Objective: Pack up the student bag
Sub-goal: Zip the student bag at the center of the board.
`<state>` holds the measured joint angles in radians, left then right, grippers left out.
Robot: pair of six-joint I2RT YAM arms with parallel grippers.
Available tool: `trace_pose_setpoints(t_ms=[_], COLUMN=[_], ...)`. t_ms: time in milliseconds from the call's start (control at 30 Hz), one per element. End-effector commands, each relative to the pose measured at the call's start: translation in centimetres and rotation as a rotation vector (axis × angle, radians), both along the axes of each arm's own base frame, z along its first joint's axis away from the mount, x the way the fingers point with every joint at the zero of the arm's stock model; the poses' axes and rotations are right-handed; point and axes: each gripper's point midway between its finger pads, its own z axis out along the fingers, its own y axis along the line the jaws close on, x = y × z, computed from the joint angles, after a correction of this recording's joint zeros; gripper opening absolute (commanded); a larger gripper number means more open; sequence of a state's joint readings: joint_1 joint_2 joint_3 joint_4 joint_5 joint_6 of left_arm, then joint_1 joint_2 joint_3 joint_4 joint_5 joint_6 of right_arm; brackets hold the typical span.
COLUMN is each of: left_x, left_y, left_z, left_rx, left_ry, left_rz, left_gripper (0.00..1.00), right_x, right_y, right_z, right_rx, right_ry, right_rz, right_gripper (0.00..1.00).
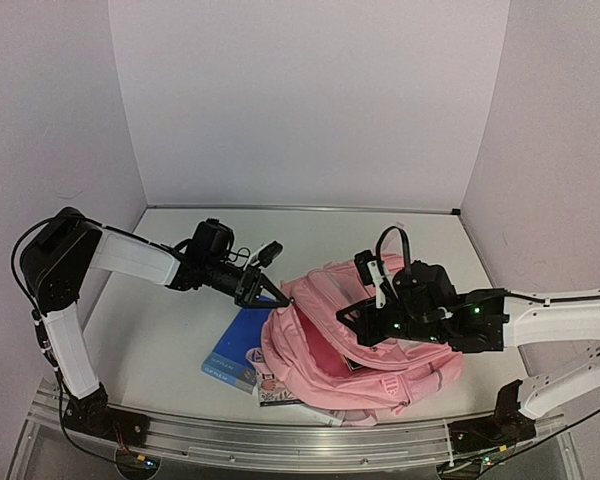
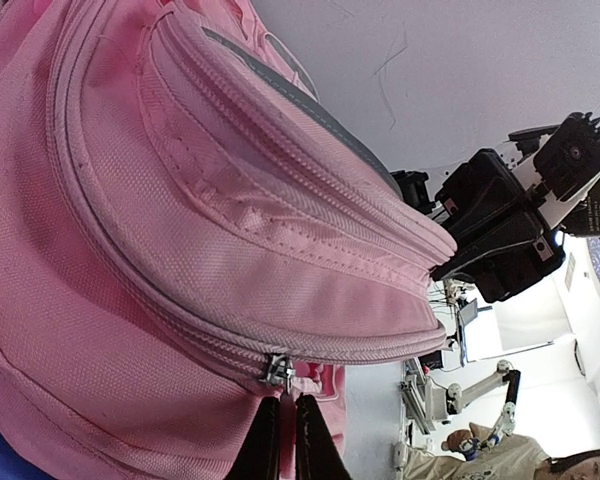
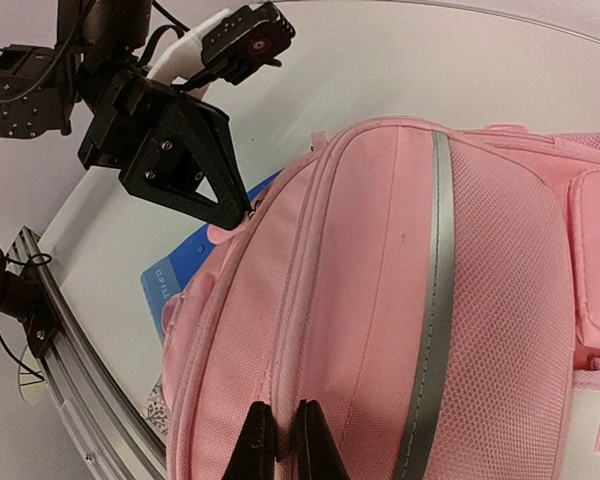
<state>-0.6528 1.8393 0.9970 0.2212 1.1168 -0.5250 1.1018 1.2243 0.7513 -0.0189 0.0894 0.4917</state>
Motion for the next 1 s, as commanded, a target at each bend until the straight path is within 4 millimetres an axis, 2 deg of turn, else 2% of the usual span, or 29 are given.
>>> trace_pose_setpoints(t_ms=[0, 100, 300, 500, 667, 800, 967], left_x=[-1.0, -1.3, -1.7, -0.6, -0.8, -1.2, -1.4], left_y=[-0.1, -0.4, -1.0, -0.3, -0.1, 0.2, 1.2], left_z=[1.3, 1.3, 1.1, 0.4, 1.5, 1.8, 2.0], left_rx=[-0.030, -0.022, 0.014, 0.081, 0.046, 0.054, 0.104], left_ry=[-0.019, -0.024, -0.012, 0.051, 0.081, 0.098, 0.087], left_rz=[-0.025, -0.023, 0.019, 0.182, 0.211, 0.208, 0.240], left_gripper=[0.00, 0.00, 0.00, 0.00, 0.00, 0.00, 0.00], right_x=[2.4, 3.3, 5.1, 5.4, 5.7, 6.6, 7.9], right_y=[0.3, -0.2, 0.1, 2.4, 4.5, 5.3, 4.6], right_z=[5.3, 5.5, 5.1, 4.9, 2.8, 1.7, 0.6], right_rx=[0.140, 0.145, 0.146, 0.146, 0.060, 0.029, -0.037], right_ry=[-0.113, -0.121, -0.130, -0.183, -0.208, -0.218, -0.266], right_rz=[-0.119, -0.184, -0.312, -0.308, -0.307, -0.348, -0.440], right_gripper=[0.00, 0.00, 0.00, 0.00, 0.00, 0.00, 0.00])
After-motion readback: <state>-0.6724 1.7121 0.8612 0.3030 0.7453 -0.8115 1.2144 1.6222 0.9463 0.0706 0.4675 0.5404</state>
